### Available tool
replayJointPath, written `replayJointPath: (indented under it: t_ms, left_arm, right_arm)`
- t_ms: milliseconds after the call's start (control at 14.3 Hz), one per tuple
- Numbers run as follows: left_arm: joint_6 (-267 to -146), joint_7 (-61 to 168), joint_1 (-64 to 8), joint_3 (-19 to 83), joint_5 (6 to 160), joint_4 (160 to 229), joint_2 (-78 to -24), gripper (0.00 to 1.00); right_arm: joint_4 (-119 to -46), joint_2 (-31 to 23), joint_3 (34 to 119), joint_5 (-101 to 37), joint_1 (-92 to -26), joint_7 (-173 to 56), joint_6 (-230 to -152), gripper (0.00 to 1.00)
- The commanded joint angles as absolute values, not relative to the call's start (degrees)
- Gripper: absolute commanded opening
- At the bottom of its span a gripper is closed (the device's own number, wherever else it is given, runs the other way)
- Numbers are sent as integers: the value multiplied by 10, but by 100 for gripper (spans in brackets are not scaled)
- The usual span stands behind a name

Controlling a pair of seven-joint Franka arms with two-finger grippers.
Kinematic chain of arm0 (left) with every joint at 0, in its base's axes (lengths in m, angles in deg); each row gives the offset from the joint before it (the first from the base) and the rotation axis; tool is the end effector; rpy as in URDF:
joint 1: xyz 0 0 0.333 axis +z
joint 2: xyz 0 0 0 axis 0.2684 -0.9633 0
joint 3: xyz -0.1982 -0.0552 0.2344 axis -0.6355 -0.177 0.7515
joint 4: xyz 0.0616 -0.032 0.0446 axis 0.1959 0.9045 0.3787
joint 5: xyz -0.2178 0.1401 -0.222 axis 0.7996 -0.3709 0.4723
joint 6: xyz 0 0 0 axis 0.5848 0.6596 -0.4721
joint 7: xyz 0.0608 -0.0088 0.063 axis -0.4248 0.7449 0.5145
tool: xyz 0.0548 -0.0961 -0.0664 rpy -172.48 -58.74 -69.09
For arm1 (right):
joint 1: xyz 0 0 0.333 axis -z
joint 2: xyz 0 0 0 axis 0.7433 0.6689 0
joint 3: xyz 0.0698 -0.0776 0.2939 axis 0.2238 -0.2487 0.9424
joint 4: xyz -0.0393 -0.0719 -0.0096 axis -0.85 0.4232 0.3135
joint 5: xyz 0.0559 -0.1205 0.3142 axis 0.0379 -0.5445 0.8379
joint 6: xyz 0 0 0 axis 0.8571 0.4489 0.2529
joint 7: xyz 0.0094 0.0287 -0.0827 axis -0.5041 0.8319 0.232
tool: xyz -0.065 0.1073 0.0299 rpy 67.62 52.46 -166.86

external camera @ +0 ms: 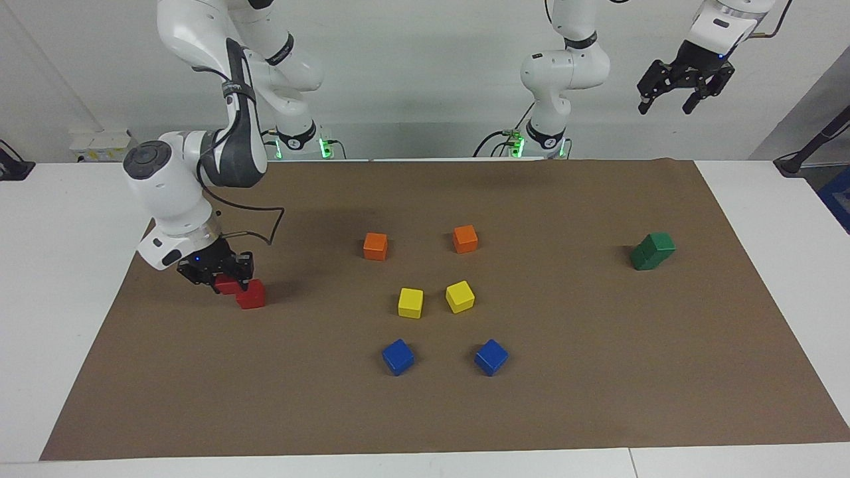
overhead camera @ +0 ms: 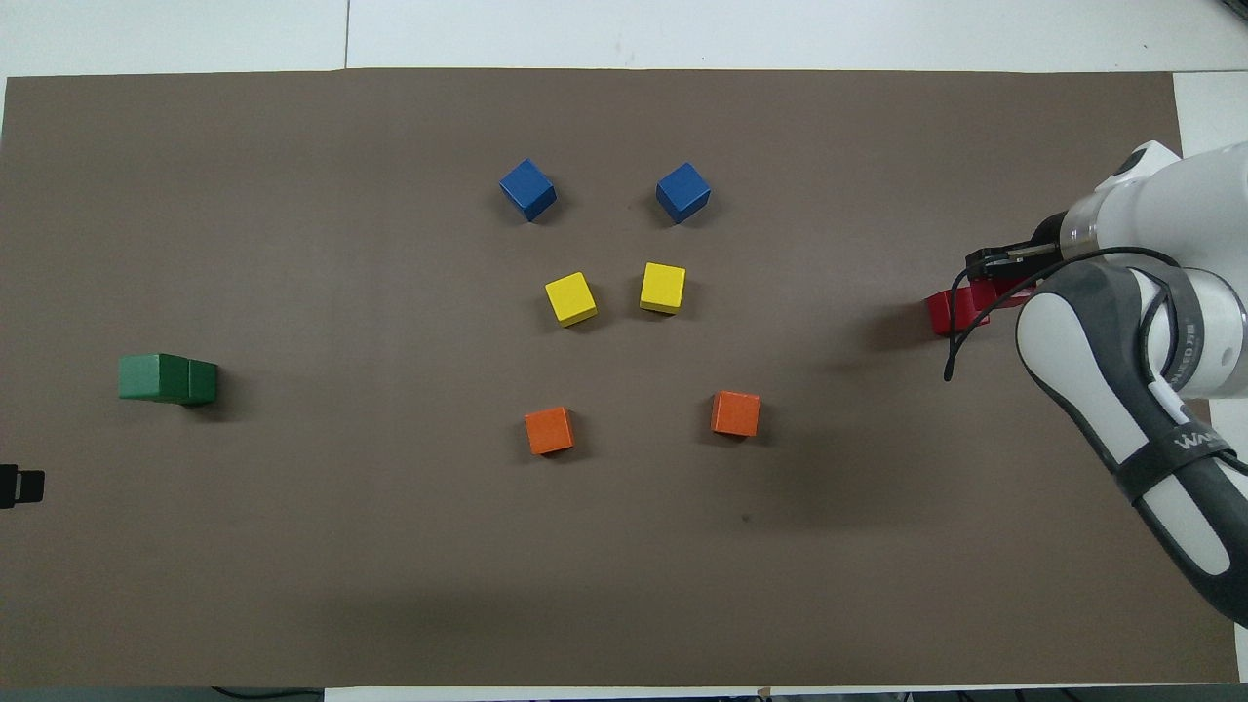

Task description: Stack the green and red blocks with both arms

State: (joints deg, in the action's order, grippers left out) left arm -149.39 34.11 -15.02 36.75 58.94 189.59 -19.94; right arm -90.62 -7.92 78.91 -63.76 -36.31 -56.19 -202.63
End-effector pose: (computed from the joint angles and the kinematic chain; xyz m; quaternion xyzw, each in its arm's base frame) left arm 0.3656 0.0143 0.6423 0.9996 -0.0162 -0.0166 0.0160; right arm 0.5649 -0.0281 0.3909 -0.9982 -0.0323 -0.0499 0.0049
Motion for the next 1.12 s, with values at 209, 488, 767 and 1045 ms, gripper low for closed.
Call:
replayJointPath:
  t_ms: [209, 488, 767, 1045]
  left_arm:
    - [-1488, 346, -148, 364, 584, 1900, -189, 100]
    - [-1488, 346, -148, 364, 584, 1900, -189, 100]
    - [-1488, 346, -148, 364, 584, 1900, -189, 100]
    - [-1488, 345, -148, 364, 584, 1900, -189, 100]
  right_arm:
    - [-992, -114, 797, -627, -353, -551, -2111, 0]
    - [-994, -111, 797, -627, -353, -552, -2117, 0]
    - [-995, -111, 796, -627, -353, -553, -2118, 0]
    - [-996, -111, 796, -627, -353, -552, -2124, 0]
